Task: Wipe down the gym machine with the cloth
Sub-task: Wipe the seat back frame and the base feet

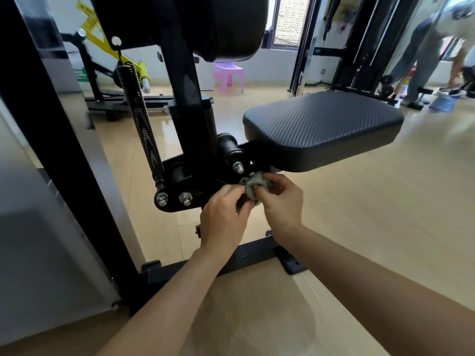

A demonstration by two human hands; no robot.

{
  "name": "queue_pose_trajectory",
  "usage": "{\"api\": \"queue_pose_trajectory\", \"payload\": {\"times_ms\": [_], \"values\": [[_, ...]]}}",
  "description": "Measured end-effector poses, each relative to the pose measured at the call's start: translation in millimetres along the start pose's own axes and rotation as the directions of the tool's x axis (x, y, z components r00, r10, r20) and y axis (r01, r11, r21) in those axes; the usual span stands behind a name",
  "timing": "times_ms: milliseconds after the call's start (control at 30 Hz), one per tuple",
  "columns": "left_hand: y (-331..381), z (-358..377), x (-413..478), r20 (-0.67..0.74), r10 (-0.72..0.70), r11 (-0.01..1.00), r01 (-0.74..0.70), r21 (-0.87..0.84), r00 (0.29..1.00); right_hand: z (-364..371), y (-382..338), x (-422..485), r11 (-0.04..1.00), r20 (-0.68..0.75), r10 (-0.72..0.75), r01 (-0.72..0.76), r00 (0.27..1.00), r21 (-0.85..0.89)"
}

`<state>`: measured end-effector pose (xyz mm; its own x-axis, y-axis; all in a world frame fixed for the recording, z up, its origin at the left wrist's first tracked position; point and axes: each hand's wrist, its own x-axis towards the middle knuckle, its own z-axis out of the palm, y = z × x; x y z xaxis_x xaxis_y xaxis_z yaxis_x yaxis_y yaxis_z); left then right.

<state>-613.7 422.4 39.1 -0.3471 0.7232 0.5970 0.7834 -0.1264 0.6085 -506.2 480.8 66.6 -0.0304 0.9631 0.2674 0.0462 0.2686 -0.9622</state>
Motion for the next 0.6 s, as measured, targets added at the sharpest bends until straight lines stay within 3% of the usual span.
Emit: {"api": "queue_pose_trajectory", "payload": {"times_ms": [333,500,600], "values": [[-9,13,-13,-0.026,-0.153,0.965,0.144,-0.217,0.988,-8,19,-2,0.988,0.161,0.133,-0.144,0.978,0.061],[-18,12,-25,0.190,-0.296,0.881,0.344,-0.324,0.936,-19,28,-8,0.966,0.337,0.251,-0.211,0.908,-0.151],[-34,11,-40,0.332,-0.300,0.882,0.392,-0.261,0.894,-25,39,-6,0.901,0.408,0.404,-0.279,0.819,-0.332]]}}
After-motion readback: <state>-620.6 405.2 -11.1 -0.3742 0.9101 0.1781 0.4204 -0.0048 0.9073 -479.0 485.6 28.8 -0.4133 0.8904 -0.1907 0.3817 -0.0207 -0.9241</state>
